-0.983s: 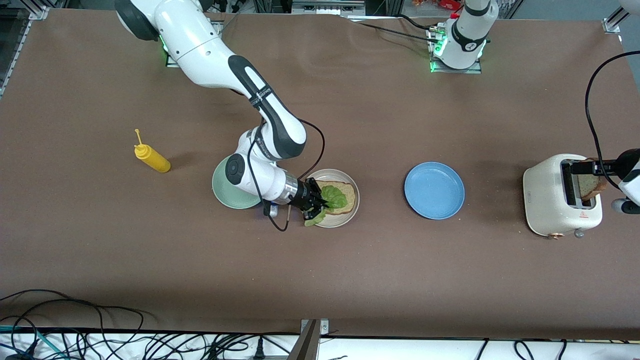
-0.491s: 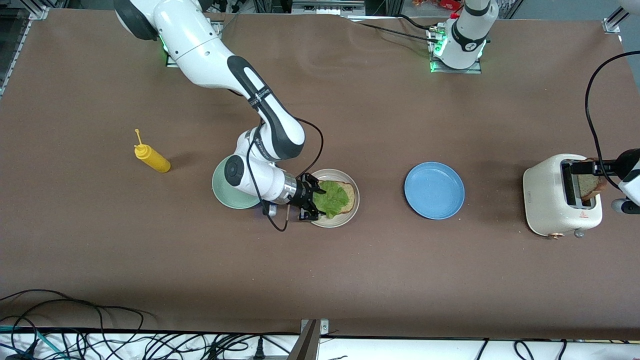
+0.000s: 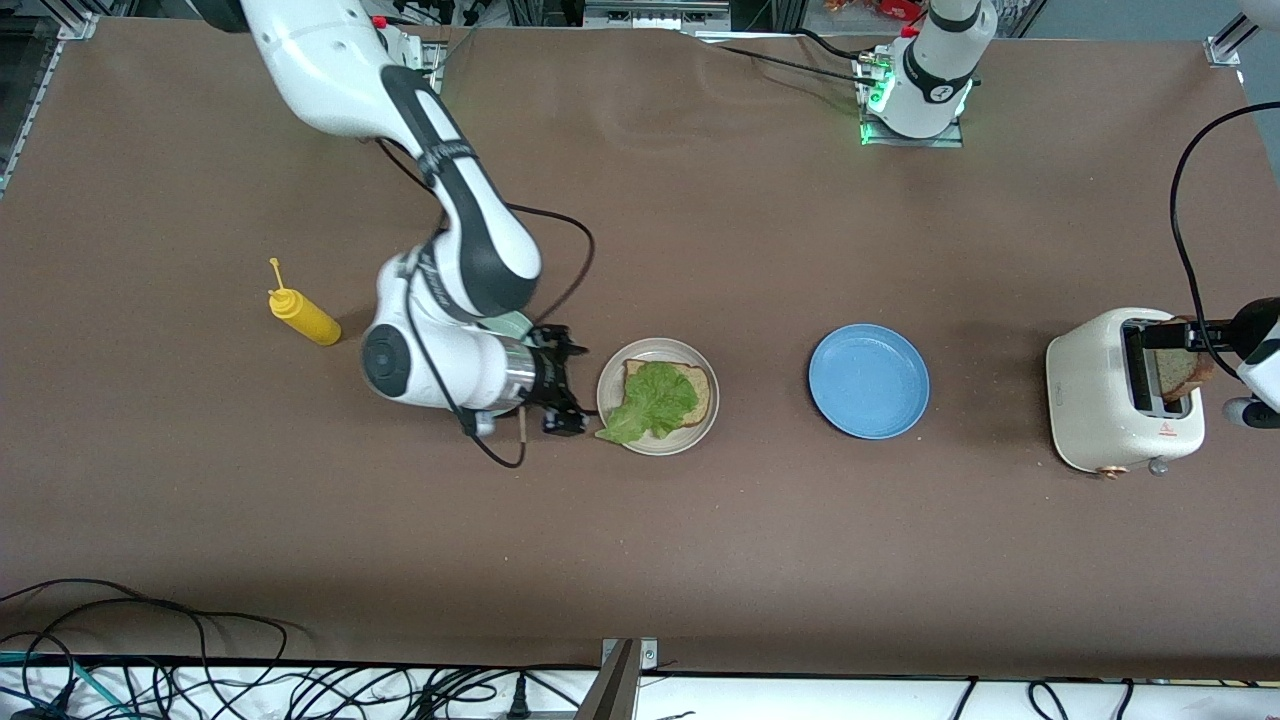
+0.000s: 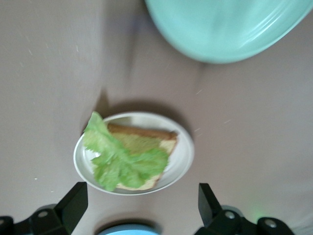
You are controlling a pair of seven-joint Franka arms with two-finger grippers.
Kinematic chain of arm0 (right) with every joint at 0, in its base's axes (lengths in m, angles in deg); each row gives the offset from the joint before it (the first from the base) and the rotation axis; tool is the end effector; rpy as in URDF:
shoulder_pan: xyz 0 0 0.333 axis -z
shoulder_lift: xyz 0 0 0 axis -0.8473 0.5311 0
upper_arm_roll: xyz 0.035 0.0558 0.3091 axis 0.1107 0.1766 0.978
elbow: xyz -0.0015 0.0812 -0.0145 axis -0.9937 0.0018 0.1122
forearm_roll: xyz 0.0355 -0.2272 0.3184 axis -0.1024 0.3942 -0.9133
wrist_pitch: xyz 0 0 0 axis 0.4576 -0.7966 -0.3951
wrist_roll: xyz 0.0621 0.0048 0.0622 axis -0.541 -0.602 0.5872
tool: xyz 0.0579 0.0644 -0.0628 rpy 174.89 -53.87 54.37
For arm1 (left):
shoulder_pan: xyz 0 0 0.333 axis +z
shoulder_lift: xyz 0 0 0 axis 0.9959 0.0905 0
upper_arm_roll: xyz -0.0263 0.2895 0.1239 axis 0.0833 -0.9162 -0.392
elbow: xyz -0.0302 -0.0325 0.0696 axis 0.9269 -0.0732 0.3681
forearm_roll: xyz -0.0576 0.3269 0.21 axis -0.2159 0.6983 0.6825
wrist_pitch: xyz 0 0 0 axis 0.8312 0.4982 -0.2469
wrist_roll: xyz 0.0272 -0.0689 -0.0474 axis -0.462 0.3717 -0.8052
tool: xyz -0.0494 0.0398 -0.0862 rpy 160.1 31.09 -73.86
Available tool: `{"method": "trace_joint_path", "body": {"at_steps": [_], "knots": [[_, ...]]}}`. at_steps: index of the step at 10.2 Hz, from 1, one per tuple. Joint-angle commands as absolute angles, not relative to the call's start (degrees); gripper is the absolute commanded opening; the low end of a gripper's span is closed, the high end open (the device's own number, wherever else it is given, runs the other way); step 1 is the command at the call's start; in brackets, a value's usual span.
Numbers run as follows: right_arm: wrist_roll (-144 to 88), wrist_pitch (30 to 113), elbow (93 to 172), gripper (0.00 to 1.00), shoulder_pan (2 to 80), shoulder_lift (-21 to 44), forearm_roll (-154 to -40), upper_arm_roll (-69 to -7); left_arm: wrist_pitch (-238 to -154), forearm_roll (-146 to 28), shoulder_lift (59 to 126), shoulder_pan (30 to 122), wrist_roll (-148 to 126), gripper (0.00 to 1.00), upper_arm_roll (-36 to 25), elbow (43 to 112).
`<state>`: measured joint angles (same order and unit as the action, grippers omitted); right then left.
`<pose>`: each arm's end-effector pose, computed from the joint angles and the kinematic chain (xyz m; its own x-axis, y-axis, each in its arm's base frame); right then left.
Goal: Make sandwich on beige plate with both arms
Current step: 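Release the lettuce and move the right gripper to the yellow bottle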
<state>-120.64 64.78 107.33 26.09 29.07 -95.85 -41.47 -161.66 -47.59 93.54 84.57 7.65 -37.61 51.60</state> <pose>0.6475 0.3496 0.3259 0.1814 -0.8732 -0.4524 -0.9580 -0.2608 0.1192 0.6442 0.1310 0.4685 0.9475 0.0260 -0.3186 -0.0004 -0.9966 -0.0825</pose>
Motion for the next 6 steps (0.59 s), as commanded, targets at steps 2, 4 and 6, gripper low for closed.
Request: {"method": "trace_joint_path", "body": {"at_steps": [2,4,6], "knots": [[-101.8,44.3,108.9,1.0,25.9,20.9,-93.8,-52.9,-162.0,-46.1,92.8,84.4,8.6,1.0,-37.6,52.3],[-82.7,32.1,108.9,1.0,25.9,18.7,-93.8,-63.2,-162.0,-46.1,92.8,84.3,8.6,1.0,-37.6,52.4],[-56.7,25.1,109.1,1.0,25.9,17.6,-93.5,-73.5,-162.0,-46.1,92.8,84.3,8.6,1.0,-37.6,52.4]]}}
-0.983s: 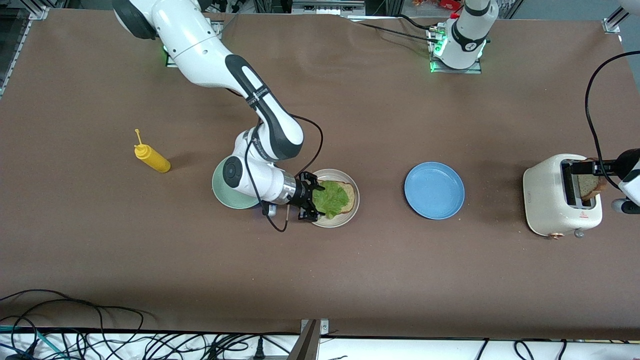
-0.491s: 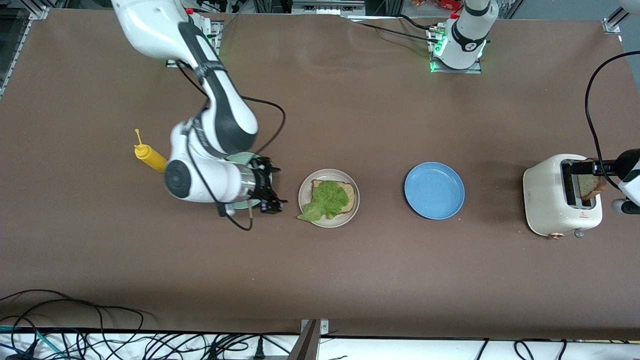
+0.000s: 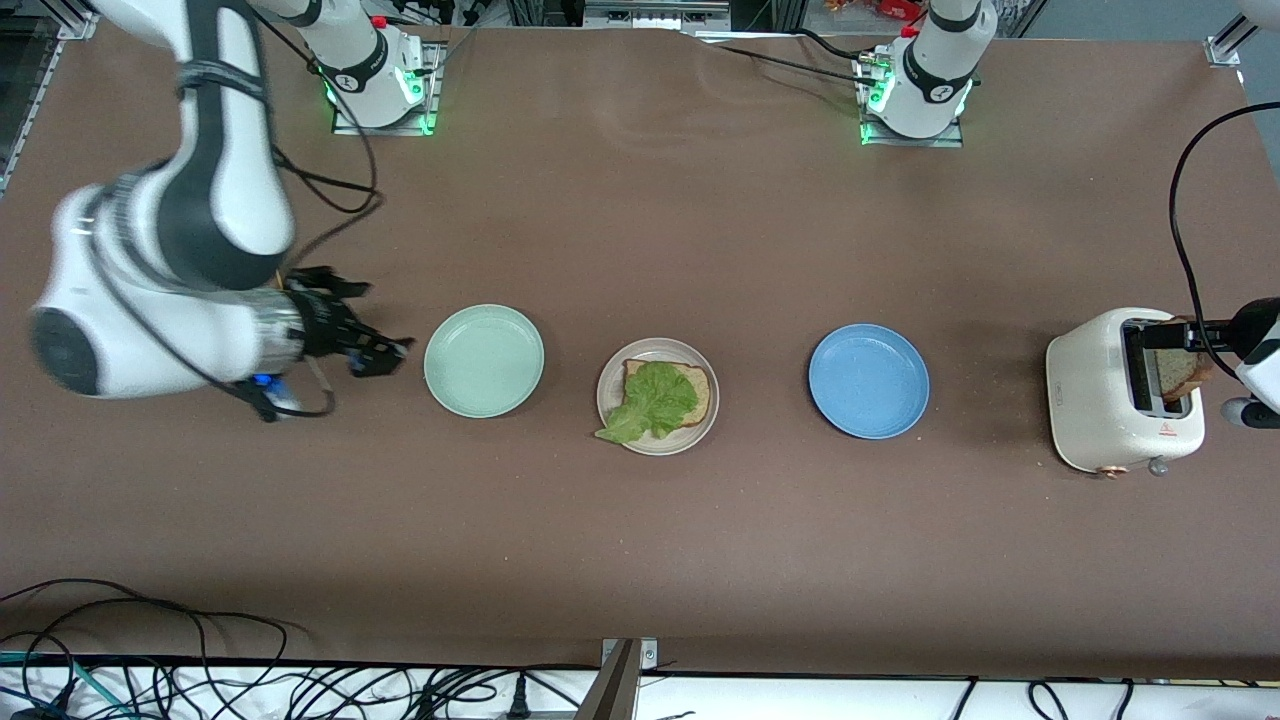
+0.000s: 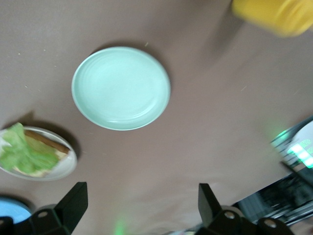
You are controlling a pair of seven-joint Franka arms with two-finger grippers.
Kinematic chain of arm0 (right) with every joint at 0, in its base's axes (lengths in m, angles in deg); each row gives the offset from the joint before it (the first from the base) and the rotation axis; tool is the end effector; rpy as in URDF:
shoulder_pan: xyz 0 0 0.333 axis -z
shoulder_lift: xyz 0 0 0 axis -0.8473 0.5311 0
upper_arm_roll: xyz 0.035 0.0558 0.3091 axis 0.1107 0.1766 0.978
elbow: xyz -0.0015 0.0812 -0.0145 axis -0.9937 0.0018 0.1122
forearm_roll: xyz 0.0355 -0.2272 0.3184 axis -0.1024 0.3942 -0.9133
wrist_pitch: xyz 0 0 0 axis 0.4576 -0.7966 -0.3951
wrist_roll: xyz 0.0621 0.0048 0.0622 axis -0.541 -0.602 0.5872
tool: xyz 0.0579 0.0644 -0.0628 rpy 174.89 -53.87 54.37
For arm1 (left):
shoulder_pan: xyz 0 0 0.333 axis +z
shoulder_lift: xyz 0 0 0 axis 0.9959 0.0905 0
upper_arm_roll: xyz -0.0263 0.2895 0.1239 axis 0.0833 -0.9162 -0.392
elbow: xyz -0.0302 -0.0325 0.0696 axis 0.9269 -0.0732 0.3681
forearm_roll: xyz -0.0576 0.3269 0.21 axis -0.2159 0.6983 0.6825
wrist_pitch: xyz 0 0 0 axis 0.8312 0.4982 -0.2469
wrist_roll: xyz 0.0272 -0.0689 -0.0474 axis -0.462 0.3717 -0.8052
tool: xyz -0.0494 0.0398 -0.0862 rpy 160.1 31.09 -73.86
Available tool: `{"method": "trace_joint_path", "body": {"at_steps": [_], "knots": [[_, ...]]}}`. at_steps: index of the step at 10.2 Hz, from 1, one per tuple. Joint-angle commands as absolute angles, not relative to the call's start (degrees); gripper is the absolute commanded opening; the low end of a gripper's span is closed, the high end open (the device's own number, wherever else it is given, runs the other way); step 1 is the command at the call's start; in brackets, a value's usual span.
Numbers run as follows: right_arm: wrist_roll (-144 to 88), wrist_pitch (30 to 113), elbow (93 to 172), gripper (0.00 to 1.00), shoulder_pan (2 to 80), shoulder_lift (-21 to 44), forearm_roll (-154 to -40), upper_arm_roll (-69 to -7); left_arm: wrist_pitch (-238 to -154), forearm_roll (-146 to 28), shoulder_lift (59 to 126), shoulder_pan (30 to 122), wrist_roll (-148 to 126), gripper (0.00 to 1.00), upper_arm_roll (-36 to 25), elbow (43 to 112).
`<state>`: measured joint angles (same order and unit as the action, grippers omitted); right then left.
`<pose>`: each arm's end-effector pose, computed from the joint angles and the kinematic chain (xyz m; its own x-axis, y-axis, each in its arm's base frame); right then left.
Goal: Make sandwich on beige plate with both arms
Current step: 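Release the lettuce and move the right gripper to the yellow bottle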
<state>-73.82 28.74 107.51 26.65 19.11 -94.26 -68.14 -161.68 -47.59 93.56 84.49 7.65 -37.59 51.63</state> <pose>0.6392 0.1104 0.4508 0.6096 -0.6007 -0.5172 -0.6657 -0.7422 0.0774 0.6445 0.1299 0.4680 0.9474 0.0243 -0.3191 -0.0022 -0.9966 -0.0823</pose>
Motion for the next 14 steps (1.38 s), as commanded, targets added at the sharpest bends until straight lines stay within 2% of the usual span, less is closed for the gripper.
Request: {"method": "trace_joint_path", "body": {"at_steps": [1,4,6,8,10,14], "knots": [[-43.8,23.2,109.8,1.0,25.9,17.8,-93.5,-77.9,-162.0,-46.1,92.8,84.3,8.6,1.0,-37.6,52.4],[-14.0,24.5,113.5,1.0,25.9,18.0,-93.9,-86.9,-162.0,-46.1,92.9,84.3,8.6,1.0,-37.6,52.4],[6.7,31.1,118.9,1.0,26.1,17.9,-95.0,-91.1,-162.0,-46.1,92.9,84.3,8.6,1.0,-37.6,52.4],[21.9,33.1,123.1,1.0,27.4,17.7,-101.4,-94.1,-162.0,-46.1,92.9,84.3,8.6,1.0,-37.6,52.4],[41.4,33.3,129.4,1.0,31.7,18.5,-111.3,-94.7,-162.0,-46.1,92.9,84.3,8.6,1.0,-37.6,52.4],[79.7,32.6,137.3,1.0,38.0,27.1,-126.5,-93.7,-162.0,-46.0,92.9,84.2,8.6,1.0,-37.6,52.4]]}}
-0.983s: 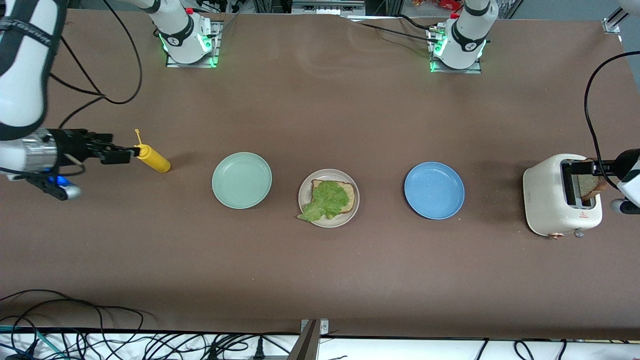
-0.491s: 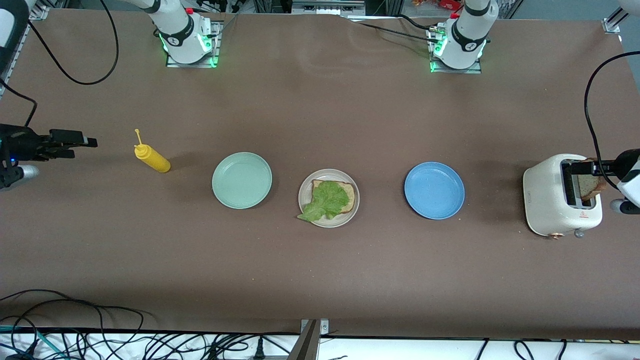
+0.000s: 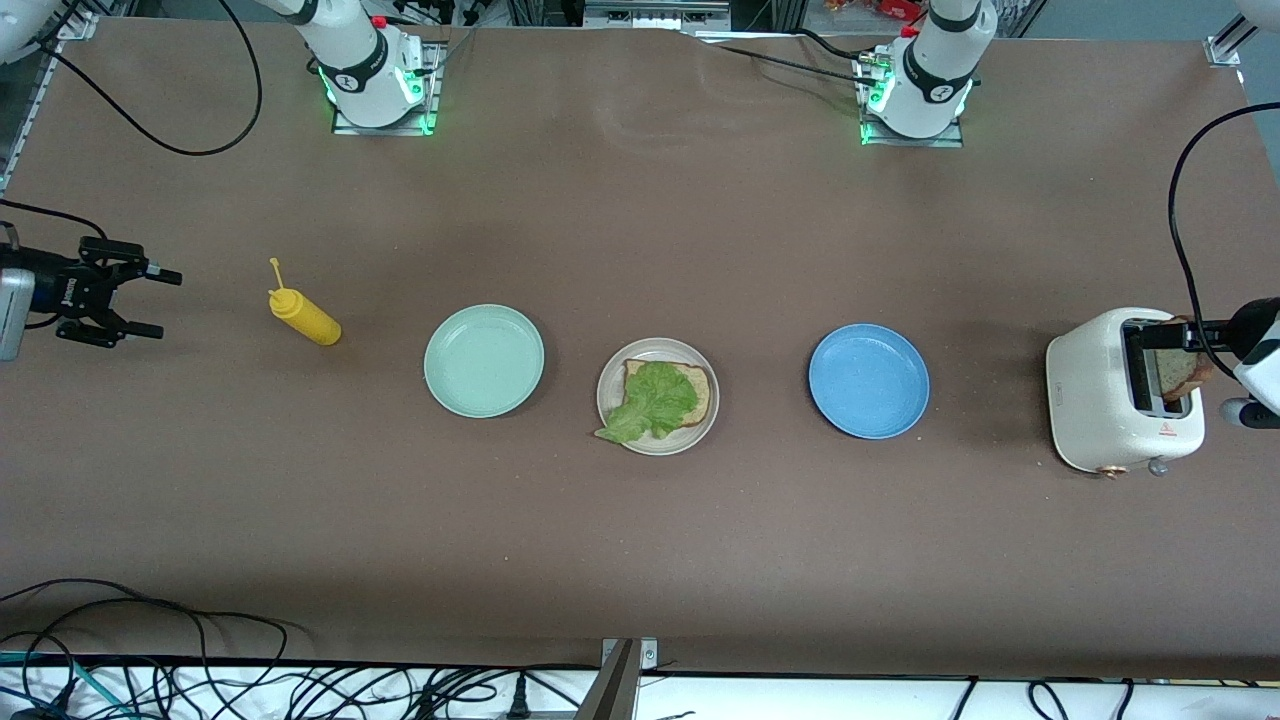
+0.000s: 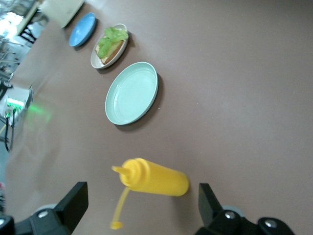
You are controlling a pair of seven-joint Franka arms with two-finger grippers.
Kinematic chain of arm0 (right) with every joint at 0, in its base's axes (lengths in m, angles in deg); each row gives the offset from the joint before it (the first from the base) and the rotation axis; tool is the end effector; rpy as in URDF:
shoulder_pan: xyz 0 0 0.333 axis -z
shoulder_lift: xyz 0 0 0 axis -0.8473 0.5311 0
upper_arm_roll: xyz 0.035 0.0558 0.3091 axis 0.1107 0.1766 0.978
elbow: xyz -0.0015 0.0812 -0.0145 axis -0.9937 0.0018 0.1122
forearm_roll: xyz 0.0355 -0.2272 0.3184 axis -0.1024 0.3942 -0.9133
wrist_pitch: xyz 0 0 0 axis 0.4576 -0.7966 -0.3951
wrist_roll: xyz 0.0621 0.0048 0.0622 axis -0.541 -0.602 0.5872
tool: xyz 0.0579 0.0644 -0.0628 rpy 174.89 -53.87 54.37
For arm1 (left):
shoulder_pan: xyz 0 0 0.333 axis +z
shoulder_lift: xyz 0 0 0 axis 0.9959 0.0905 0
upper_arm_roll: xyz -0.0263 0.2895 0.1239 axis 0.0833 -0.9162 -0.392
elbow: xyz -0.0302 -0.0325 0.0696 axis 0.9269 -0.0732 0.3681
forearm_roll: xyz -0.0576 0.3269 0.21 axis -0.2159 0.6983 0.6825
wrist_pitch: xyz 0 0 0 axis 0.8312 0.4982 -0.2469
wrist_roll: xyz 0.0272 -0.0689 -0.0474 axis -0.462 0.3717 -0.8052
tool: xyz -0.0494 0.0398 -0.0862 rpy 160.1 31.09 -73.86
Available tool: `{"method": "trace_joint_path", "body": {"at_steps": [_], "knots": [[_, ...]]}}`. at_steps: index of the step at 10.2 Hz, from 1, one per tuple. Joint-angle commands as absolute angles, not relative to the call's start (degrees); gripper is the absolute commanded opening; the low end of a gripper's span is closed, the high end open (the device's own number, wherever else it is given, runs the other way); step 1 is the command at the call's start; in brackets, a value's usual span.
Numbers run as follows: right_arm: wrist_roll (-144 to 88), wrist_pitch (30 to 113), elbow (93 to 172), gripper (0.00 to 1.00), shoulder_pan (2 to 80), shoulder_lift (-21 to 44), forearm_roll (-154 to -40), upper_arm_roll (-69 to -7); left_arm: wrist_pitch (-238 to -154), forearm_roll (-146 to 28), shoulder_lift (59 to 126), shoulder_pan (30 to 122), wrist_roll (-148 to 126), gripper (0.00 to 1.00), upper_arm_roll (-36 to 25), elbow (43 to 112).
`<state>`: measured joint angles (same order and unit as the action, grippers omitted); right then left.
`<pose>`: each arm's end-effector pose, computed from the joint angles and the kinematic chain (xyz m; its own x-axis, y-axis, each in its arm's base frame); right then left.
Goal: Make sandwich on beige plate with both arms
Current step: 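Release the lettuce and move the right gripper to the yellow bottle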
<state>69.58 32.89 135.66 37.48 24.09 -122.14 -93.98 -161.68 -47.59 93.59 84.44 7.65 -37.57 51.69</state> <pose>0.5400 -0.2331 0.3269 0.6964 0.4870 0.5271 0.7177 -0.4704 -0.5135 0.6446 0.1292 0.4672 0.9470 0.0231 -0.3205 -0.0034 -0.9966 -0.0819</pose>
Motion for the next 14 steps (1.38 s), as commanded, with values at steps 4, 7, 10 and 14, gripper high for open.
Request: {"method": "trace_joint_path", "body": {"at_steps": [4,7,10,14], "knots": [[97.5,32.7,141.2,1.0,48.5,29.6,-130.7,-81.4,-162.0,-46.0,92.9,84.3,8.6,1.0,-37.6,52.4],[106.6,32.7,141.3,1.0,54.6,31.7,-130.8,-75.1,-162.0,-46.0,92.9,84.3,8.6,1.0,-37.6,52.4],[112.9,32.6,142.7,1.0,55.4,33.0,-132.6,-74.2,-162.0,-46.0,92.9,84.3,8.6,1.0,-37.6,52.4],[115.1,32.6,142.7,1.0,56.6,36.3,-138.3,-69.8,-162.0,-45.9,92.9,84.3,8.6,1.0,-37.6,52.4]]}}
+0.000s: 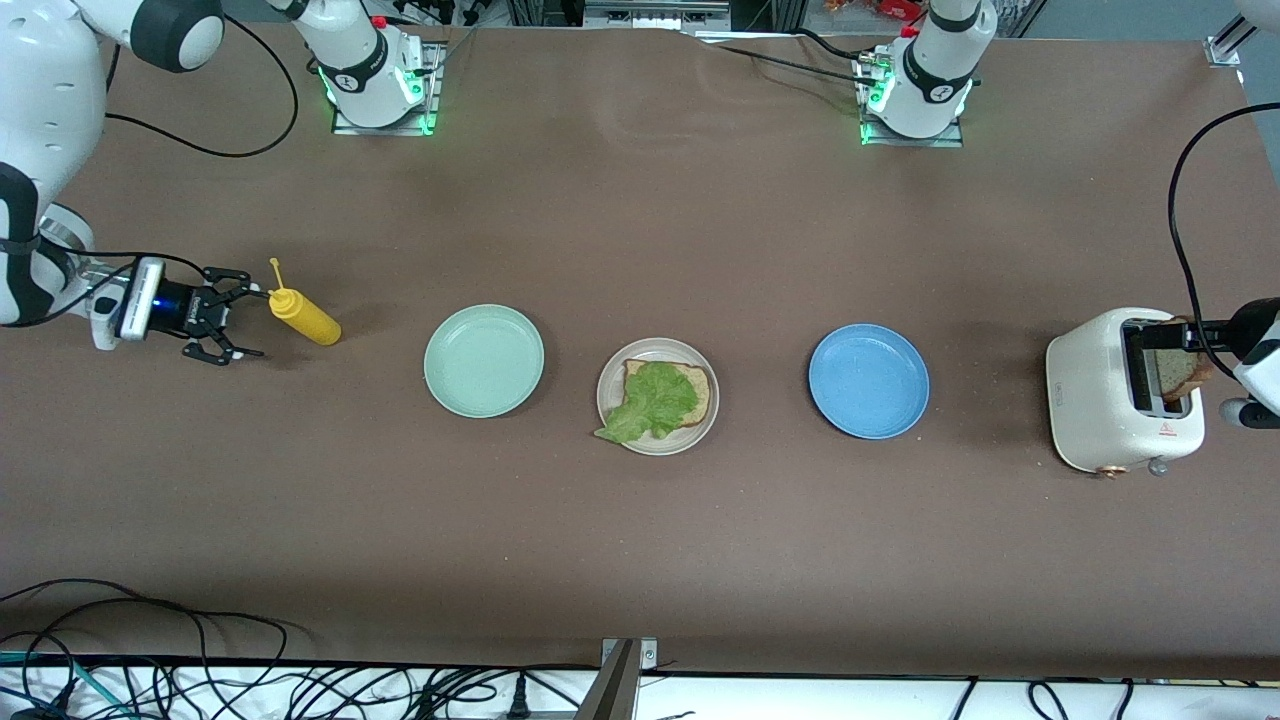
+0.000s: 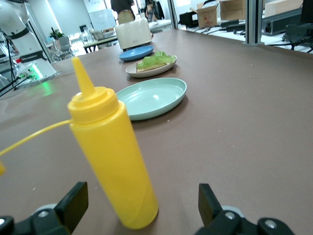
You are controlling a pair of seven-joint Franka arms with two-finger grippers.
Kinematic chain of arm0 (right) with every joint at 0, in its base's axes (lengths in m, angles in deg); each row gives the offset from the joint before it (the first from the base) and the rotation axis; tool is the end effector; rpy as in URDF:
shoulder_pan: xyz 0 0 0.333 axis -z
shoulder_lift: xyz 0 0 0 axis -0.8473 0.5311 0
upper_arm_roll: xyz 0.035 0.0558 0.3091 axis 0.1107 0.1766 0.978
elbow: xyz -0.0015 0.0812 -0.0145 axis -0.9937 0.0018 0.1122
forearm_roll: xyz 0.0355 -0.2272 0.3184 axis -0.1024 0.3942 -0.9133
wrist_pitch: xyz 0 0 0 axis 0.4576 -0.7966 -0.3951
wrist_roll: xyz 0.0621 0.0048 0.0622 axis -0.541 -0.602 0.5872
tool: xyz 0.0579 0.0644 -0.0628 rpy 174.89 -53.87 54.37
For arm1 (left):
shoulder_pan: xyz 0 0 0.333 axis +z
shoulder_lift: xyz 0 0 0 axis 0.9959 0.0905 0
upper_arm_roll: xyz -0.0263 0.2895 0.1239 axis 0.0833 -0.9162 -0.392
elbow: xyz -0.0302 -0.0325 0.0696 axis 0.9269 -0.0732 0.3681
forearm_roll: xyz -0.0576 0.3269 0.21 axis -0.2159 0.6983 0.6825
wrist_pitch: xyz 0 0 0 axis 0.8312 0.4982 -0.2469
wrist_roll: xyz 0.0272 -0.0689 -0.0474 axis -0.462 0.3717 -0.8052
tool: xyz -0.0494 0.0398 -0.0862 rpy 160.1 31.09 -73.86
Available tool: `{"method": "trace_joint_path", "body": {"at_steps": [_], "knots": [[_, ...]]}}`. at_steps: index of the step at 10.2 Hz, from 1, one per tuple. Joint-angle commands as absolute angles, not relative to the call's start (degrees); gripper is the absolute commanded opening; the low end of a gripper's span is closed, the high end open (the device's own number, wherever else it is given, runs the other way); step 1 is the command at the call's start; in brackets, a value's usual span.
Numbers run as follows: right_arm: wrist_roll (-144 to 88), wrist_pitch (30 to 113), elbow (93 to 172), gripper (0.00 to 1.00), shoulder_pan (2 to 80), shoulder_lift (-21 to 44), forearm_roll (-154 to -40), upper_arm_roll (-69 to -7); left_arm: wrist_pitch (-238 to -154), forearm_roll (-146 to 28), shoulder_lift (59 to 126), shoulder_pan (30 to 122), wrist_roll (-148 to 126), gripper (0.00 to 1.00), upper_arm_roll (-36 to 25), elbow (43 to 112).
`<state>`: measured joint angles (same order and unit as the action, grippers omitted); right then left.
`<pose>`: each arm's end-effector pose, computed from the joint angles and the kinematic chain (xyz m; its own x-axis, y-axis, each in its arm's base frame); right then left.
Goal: Make sandwich on beige plate with both arms
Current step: 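Grasp the yellow squeeze bottle with the right gripper and lift it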
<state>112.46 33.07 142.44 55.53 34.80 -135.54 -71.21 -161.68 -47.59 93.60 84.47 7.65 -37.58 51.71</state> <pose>0.4988 -0.2112 0.1317 0.2712 0.3362 0.9019 0.9577 -0.1877 -0.2180 0.6445 0.1296 0.4669 0.9468 0.0238 -0.3210 -0.0027 -0.9966 -0.0819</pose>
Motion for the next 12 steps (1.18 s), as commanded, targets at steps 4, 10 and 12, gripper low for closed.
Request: {"method": "trace_joint_path", "body": {"at_steps": [4,10,12], "knots": [[115.9,32.4,142.7,1.0,56.8,37.9,-139.9,-68.8,-162.0,-45.9,92.9,84.3,8.6,1.0,-37.6,52.4],[119.6,28.6,145.0,1.0,61.4,40.7,-140.2,-65.1,-162.0,-45.9,92.9,84.2,8.4,1.0,-37.6,52.4],[120.3,28.8,145.3,1.0,61.3,41.0,-140.3,-65.1,-162.0,-45.9,93.0,84.2,8.3,1.0,-37.6,52.4]]}}
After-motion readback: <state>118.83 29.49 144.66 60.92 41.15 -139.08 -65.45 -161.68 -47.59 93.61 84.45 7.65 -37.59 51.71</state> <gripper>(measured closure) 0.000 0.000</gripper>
